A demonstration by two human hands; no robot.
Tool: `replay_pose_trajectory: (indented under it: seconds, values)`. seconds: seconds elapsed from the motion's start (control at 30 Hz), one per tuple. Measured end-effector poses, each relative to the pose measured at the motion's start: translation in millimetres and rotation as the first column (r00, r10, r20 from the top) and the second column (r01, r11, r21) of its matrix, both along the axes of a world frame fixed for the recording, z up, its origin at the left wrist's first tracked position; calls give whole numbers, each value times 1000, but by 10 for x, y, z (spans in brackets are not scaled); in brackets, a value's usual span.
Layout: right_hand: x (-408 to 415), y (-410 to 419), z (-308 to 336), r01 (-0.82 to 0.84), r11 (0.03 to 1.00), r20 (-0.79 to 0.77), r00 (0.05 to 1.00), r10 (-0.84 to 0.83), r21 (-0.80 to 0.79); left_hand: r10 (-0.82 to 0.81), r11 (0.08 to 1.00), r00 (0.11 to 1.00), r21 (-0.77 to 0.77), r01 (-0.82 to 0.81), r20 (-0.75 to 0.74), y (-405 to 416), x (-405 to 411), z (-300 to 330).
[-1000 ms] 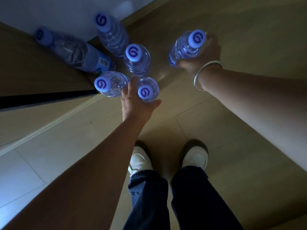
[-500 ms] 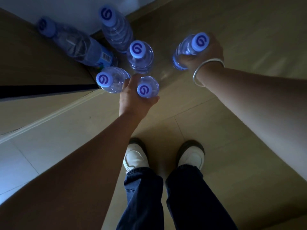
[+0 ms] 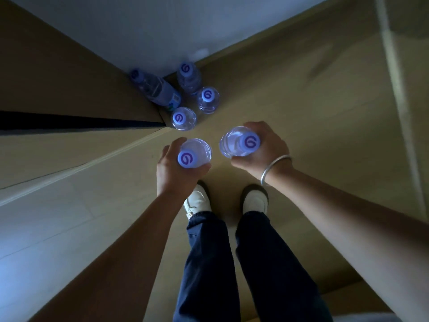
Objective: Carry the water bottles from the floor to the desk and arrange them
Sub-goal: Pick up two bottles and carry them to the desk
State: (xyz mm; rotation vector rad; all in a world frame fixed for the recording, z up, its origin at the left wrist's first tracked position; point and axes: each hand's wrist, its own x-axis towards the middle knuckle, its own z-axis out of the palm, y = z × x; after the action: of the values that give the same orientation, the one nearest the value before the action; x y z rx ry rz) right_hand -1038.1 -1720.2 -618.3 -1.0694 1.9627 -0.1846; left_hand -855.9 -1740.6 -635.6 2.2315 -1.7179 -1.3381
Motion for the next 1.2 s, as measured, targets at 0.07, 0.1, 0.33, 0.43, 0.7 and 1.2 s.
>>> replay_pose_trajectory:
  seconds: [0.07,0.1,0.33,0.43,0.7,1.2]
  values:
    - [76,3,378,-70,997,12,997,70,-13,29,999,1000,-16,-29,-5,42,77,369]
    - [108,-2,570,-104,994,13,994,104,-23,43,999,999,-31,-43,-7,71,101,561]
    - [430,-65,1855,-277,948,-5,960,280,-158,337,934,933,-78,-348,-128,348,309,1707]
    - [602,-78,2307,-409,898,-77,913,401,-165,402,901,902,-107,-420,-154,492,498,2139]
    - [1451,218,3511,-670,714,-153,742,652,-203,633,724,755,-214,-656,-174,1175,1151,3324]
    - [3971,1101,5127,-889,102,-184,203,962,-447,940,224,315,-460,-859,-131,2935,3068,5001]
